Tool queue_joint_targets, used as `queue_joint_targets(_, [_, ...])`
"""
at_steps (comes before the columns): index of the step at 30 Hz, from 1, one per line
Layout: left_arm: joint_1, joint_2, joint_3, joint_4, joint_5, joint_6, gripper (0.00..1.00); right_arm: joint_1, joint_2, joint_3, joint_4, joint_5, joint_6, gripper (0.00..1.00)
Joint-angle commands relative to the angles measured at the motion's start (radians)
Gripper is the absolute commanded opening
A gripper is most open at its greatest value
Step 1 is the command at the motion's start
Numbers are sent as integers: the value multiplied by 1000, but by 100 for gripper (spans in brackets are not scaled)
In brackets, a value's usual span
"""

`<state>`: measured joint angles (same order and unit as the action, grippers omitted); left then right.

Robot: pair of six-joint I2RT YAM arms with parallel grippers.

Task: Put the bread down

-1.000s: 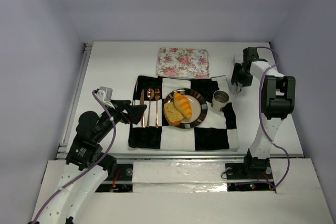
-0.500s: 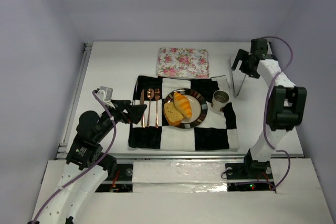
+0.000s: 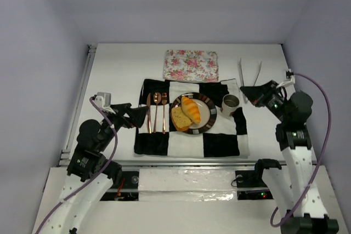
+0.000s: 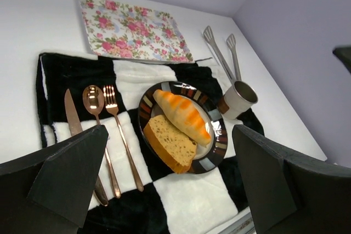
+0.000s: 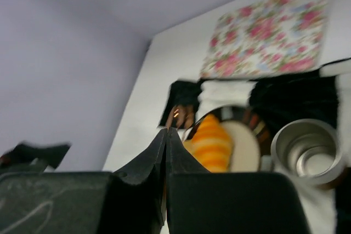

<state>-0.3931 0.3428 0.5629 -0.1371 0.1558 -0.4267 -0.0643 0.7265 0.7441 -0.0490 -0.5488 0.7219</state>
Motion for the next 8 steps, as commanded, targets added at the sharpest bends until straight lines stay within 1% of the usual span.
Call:
queue_joint_targets(1, [-6,-40,0,45,-29,0,99,8,-139,-57,52,-221,82,0])
queue_joint_targets(2, [-6,-50,-3,48,-29,0,99,8,-168,-95,52,-241,96,0])
queue_joint_targets(3, [-6,-51,-6,51,-27,0,99,8,-203,-119,64,-261,147,0])
queue_joint_targets(4, [-6,-53,-6,56,-24,2,99,17,-214,-152,104,-323,190,0])
queue_joint_targets(5, [-6,-54,-8,57,-22,2,99,30,-220,-187,163,-354,236,0])
queue_joint_targets(6, [-6,-53,-9,60,-21,2,99,43,-229,-243,255,-368,307,1])
queue_joint_targets(8, [-6,-48,-9,59,-33,-1,99,82,-236,-261,270,-337,298,4])
